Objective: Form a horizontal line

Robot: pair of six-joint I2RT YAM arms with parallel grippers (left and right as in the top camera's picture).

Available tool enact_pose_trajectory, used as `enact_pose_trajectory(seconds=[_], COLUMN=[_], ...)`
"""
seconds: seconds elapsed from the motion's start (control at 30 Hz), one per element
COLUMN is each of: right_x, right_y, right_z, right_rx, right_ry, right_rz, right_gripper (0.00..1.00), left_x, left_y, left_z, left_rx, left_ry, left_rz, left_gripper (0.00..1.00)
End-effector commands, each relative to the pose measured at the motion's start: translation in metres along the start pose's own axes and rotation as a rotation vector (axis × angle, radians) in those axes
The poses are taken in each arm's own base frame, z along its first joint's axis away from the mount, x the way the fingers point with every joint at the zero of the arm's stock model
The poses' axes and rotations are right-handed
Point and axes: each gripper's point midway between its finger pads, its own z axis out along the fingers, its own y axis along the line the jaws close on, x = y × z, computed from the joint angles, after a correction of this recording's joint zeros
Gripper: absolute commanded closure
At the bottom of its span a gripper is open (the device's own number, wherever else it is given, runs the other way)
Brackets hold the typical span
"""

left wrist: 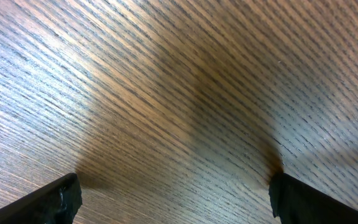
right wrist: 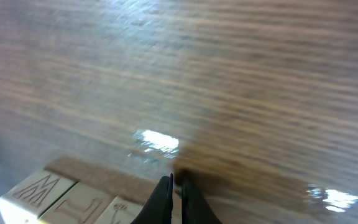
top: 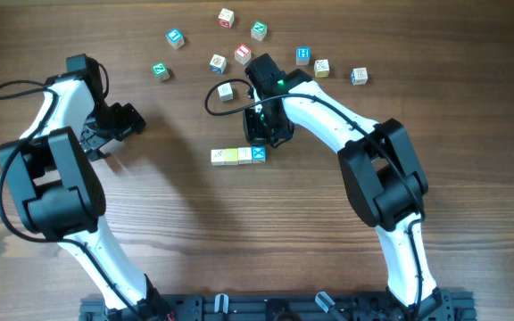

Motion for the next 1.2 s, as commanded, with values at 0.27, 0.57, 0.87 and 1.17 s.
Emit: enact_pose_trajectory(seconds=[0.27,0.57,0.87,1.17], right_x=[-0.011,-0.106,-0.131,-0.115], right_y=[-0.036,0.056,0.072,0.064], right_z=[-0.011,-0.217,-0.137,0.002], right_rx=[0.096,-0.060,-0.041,0.025], right_ry=[0.011,-0.452,-0.439,-0.262], right_rz=[0.043,-0.147,-0.186,-0.213], right_gripper=[0.88,0.40,0.00,0.00], left_x=[-0.003,-0.003,-0.003,-0.003], left_y=[-0.001,-0.001,-0.001,-0.001], left_z=[0.004,0.004,0.004,0.004], left_rx=[-0.002,-0.002,-0.002,-0.002], left_ry=[0.002,0.002,0.002,0.002], left_rz=[0.000,0.000,0.000,0.000], left_gripper=[0.00,0.00,0.00,0.00])
